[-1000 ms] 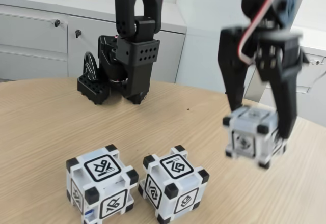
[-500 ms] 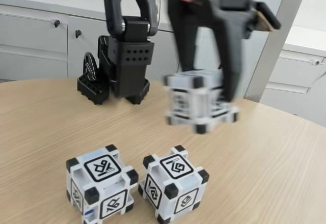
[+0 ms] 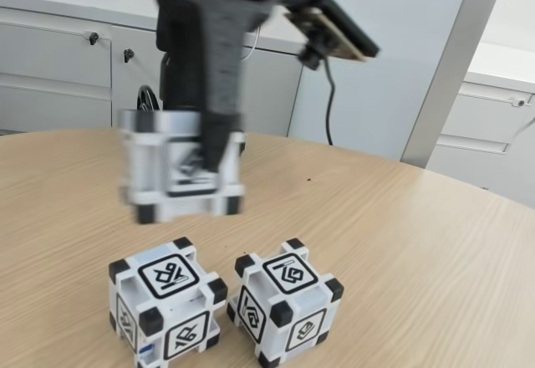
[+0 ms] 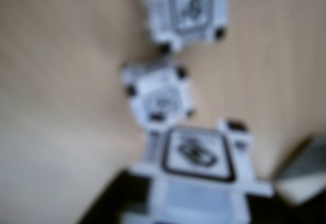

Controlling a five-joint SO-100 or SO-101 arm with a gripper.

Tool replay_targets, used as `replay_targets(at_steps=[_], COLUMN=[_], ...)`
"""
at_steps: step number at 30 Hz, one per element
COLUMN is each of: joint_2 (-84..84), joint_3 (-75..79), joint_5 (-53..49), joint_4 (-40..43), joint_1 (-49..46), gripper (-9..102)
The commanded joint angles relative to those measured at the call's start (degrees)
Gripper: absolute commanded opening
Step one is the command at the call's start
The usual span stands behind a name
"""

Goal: Stack cubes from left to right.

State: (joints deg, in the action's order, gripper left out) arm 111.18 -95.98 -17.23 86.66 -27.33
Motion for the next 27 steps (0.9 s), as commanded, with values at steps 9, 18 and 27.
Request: replay_targets(at_steps=[9, 18, 27], joint_2=[-0.88, -9.67, -12.30], joint_3=[1.41, 2.29, 1.76], joint_5=[0.70, 0.62, 2.02], joint_4=[-0.70, -0.88, -8.53], joint_1=[-2.02, -2.02, -2.02], gripper=[20, 20, 21])
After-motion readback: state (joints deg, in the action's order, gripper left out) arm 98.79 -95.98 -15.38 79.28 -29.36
